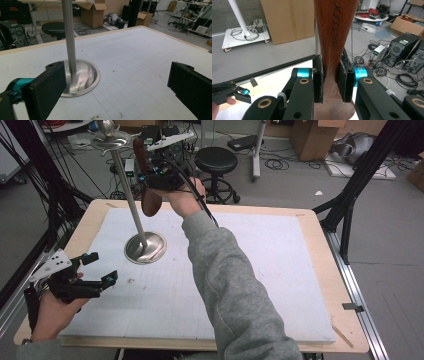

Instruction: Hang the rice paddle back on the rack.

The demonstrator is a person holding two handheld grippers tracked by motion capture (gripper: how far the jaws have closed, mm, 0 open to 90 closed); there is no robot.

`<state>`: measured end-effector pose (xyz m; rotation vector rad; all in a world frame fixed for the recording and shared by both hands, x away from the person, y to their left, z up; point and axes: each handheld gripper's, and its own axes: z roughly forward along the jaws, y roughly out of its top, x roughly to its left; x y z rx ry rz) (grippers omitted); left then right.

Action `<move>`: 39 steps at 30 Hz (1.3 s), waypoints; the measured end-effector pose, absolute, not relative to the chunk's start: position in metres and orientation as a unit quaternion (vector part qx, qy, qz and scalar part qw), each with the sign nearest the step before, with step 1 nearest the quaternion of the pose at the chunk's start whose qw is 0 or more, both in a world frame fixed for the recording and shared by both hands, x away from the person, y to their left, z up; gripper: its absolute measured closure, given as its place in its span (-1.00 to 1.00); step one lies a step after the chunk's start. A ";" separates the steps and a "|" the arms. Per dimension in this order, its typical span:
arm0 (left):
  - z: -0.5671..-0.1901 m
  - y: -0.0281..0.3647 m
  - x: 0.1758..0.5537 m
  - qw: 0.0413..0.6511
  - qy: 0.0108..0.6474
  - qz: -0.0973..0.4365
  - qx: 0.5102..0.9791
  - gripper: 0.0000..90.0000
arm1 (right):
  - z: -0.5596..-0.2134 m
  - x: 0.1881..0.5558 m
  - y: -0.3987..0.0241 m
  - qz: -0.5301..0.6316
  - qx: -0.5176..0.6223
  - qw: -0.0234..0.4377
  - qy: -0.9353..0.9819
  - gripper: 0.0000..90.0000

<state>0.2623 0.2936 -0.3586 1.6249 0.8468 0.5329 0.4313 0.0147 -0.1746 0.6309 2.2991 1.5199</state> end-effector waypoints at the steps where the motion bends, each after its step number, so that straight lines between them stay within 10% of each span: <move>1: -0.358 0.294 0.262 0.578 0.362 0.228 0.695 -0.94 | -0.174 0.431 0.015 0.532 0.221 0.157 0.803 0.72; 39: -0.337 0.297 0.250 0.603 0.345 0.244 0.677 -0.94 | -0.179 0.434 0.028 0.536 0.221 0.160 0.799 0.72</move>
